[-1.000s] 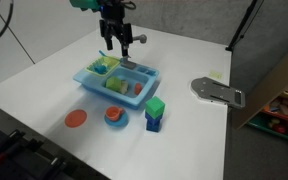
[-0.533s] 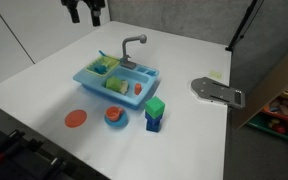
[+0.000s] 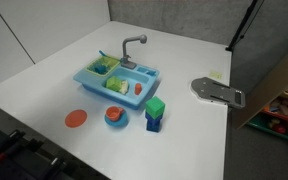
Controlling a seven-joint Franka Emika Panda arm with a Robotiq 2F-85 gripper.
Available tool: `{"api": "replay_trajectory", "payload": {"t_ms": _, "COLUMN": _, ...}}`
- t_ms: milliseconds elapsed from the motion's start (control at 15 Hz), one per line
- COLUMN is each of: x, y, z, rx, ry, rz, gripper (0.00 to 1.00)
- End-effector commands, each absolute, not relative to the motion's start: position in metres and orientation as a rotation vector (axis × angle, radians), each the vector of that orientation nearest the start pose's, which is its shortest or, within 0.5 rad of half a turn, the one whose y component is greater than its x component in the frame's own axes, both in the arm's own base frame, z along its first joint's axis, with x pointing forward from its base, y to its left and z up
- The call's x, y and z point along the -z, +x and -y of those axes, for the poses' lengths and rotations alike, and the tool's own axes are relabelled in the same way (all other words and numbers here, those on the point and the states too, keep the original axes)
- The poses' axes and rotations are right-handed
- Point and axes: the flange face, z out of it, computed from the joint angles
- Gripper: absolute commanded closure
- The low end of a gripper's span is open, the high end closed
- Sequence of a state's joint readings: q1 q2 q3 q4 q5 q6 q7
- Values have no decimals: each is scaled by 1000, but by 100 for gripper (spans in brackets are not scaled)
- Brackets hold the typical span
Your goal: Put the orange cup in the sink
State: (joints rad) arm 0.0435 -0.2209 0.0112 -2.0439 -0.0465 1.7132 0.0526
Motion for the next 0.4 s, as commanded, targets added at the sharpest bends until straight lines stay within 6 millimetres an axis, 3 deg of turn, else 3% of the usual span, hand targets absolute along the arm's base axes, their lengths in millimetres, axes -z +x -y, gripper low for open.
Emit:
{"api": "replay_trajectory", "payload": {"t_ms": 0, "x": -550, "y": 460, "z": -30, "rx": -143, "ry": -3154, "rz": 87, "gripper": 0}}
{"api": "replay_trajectory", "payload": {"t_ms": 333, "x": -548, "y": 465, "z": -31, "rx": -143, "ry": -3166, "rz": 60, "gripper": 0}}
